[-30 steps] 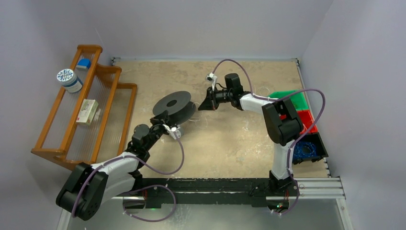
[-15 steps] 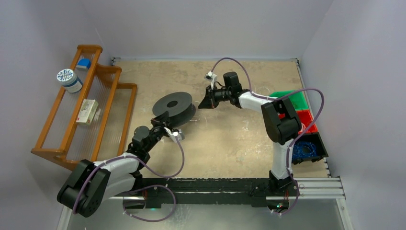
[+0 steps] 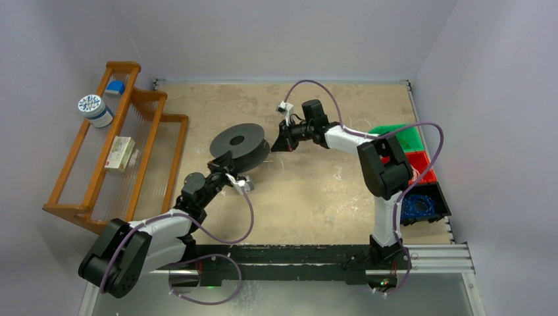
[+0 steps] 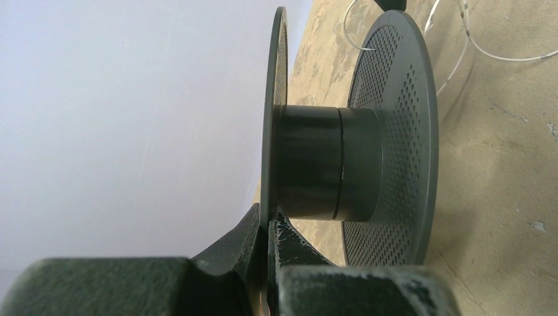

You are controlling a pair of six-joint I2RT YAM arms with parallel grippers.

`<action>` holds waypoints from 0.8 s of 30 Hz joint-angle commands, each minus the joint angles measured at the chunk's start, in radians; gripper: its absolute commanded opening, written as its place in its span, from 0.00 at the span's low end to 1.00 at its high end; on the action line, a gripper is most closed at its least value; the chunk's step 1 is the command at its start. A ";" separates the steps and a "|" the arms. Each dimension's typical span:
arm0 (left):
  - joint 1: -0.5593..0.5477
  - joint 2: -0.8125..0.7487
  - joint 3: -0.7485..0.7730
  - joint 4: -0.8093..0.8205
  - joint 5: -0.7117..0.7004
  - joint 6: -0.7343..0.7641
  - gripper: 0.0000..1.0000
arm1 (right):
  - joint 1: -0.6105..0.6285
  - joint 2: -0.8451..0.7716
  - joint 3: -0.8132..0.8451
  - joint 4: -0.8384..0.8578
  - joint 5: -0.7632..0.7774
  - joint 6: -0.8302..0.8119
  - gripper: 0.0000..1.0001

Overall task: Wrap the cables
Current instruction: Wrap the cable around the cable reel.

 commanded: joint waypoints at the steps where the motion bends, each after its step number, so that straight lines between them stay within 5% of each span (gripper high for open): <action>1: -0.006 -0.003 0.049 0.126 -0.025 0.009 0.00 | 0.003 -0.008 0.039 -0.034 0.013 -0.051 0.00; 5: -0.006 -0.007 0.052 0.124 -0.030 0.012 0.00 | 0.003 -0.014 0.039 -0.037 0.028 -0.052 0.02; 20: -0.006 -0.034 0.064 0.055 0.000 0.030 0.00 | 0.000 -0.068 0.117 -0.168 0.139 -0.249 0.57; 24: -0.006 -0.030 0.080 0.022 0.007 0.036 0.00 | 0.001 -0.112 0.149 -0.217 0.167 -0.314 0.61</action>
